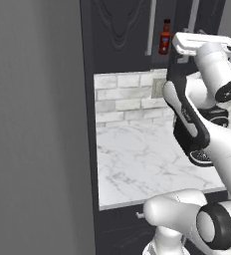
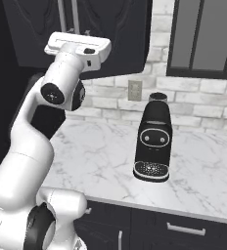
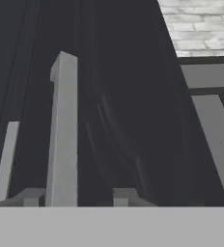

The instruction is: Move the mayonnaise and condiment bottle from the cabinet to the dining counter.

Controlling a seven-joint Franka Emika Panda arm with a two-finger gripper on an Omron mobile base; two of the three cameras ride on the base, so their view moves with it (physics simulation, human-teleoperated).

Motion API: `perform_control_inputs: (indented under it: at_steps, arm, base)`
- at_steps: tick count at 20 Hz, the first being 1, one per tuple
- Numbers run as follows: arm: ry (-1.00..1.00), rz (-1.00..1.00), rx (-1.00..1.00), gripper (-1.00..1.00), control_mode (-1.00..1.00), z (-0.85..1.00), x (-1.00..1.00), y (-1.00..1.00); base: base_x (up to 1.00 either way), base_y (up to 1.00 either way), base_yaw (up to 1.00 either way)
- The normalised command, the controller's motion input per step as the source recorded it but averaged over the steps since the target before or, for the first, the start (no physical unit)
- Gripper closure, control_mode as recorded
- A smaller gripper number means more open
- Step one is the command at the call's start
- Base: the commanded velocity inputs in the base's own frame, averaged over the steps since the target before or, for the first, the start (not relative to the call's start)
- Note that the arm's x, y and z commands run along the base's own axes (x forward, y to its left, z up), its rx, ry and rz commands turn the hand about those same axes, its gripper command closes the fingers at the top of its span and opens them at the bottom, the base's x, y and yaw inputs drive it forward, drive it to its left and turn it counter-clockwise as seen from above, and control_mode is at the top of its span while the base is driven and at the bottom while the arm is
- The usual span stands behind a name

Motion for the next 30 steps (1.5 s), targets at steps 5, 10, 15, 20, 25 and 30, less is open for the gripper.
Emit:
perform_control_inputs:
  at_steps: [5, 10, 15, 20, 25, 30]
  arm:
    - [0.00, 0.00, 0.11, 1.00, -1.00, 0.03, -0.87, -0.98]
    - [0.01, 0.00, 0.11, 1.00, -1.00, 0.01, -0.77, -1.00]
    - [0.04, 0.00, 0.05, 1.00, -1.00, 0.00, -0.60, -0.84]
    - [0.02, 0.00, -0.08, -1.00, -1.00, 0.00, -0.73, 0.25]
    - [-0.08, -0.01, -0.24, -1.00, -1.00, 0.00, -1.00, 0.95]
    - [-0.01, 0.00, -0.29, -1.00, -1.00, 0.04, -0.25, 1.00]
  base:
    - [0.00, 0.00, 0.00]
    - [0.00, 0.00, 0.00]
    - [0.00, 0.00, 0.00]
    - [0.00, 0.00, 0.00]
    - [0.00, 0.00, 0.00]
    - [0.00, 0.00, 0.00]
